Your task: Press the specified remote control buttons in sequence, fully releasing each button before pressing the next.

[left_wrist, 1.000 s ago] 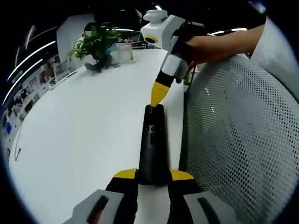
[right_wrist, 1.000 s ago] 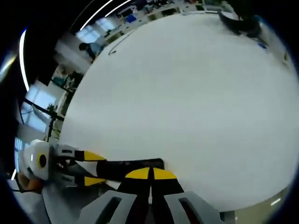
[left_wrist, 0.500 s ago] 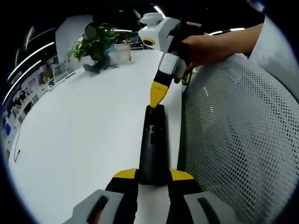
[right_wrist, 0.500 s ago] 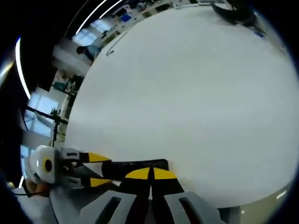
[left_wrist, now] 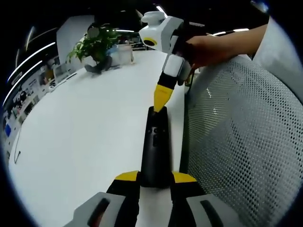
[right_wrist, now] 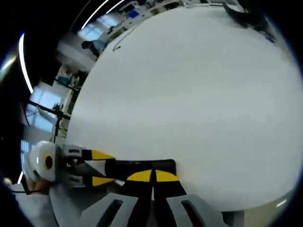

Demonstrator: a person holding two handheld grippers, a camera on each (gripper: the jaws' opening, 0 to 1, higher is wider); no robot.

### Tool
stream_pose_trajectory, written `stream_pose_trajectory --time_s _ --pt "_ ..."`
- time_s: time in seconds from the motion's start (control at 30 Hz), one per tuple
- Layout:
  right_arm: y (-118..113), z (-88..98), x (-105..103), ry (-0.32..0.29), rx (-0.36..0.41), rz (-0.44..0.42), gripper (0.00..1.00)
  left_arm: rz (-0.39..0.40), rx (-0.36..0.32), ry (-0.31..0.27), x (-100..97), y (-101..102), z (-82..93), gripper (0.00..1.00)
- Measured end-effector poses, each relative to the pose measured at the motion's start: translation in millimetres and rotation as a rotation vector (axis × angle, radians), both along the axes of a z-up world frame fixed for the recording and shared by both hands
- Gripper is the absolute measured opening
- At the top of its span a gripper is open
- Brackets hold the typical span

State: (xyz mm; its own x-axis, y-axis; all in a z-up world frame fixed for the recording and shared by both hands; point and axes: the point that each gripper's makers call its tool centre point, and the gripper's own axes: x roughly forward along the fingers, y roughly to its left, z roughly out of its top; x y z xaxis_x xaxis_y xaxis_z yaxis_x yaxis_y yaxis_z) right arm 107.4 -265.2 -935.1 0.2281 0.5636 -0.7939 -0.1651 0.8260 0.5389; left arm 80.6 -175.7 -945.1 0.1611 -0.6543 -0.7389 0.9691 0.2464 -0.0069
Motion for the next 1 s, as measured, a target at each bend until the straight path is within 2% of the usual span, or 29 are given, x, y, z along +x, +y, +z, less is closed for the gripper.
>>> stream_pose_trajectory --time_s 0.23,0.33,0.6,1.0 --pt "-1.2 -0.6 0.8 0.003 0.005 -0.012 0.00 -0.003 -0.001 0.000 0.2 -0.2 0.0 0.24" --pt "-2.4 -1.4 1.4 0.030 0.038 -0.065 0.00 -0.003 -0.001 0.001 0.5 -0.3 -0.1 0.24" --pt "-1.9 -1.1 3.8 0.015 0.016 -0.071 0.00 -0.003 -0.001 0.002 1.3 -0.8 -0.3 0.24" --pt "-1.8 -0.4 4.2 0.019 0.028 -0.056 0.00 -0.004 0.001 0.002 1.6 -1.1 -0.6 0.24"
